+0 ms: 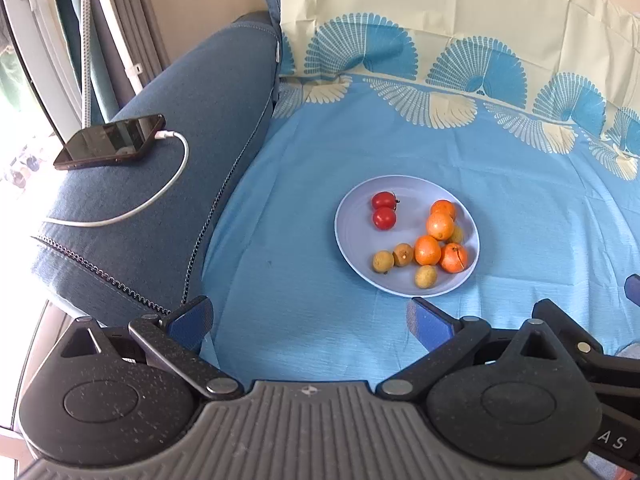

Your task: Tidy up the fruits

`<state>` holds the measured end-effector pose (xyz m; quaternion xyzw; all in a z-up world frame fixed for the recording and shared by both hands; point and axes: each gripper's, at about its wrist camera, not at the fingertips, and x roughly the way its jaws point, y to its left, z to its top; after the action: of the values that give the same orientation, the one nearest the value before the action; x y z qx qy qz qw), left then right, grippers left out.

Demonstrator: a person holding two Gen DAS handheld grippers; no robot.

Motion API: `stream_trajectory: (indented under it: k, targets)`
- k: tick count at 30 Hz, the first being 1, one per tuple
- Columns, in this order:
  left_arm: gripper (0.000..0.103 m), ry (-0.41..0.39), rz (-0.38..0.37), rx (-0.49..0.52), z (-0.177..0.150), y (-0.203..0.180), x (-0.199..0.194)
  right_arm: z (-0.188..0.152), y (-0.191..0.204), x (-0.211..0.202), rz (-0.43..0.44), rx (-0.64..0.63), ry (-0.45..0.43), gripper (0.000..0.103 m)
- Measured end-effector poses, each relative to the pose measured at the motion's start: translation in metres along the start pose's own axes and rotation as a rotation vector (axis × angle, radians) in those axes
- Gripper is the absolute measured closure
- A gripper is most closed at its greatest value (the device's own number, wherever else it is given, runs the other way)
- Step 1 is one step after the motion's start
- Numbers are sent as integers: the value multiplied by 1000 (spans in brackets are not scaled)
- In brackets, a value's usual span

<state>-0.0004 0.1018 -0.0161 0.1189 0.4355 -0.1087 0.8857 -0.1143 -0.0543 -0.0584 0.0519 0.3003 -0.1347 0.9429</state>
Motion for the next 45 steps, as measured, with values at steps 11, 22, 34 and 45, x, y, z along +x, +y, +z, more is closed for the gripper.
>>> stream_trajectory:
  k: [11,22,34,45]
  targets:
    - [0,0,11,13,-3,-2,0,-2,2,-5,-9,-17,-14,1]
    - [0,18,8,30,-4,-6,6,-3,-4,-3,-39,-7,-11,1]
    - [0,22,7,47,-3,-11,9,-3,0,3,-24,-34,-4,1]
    - [0,20,11,51,-3,-13,8,-2,1,3,-23,-34,-3,1]
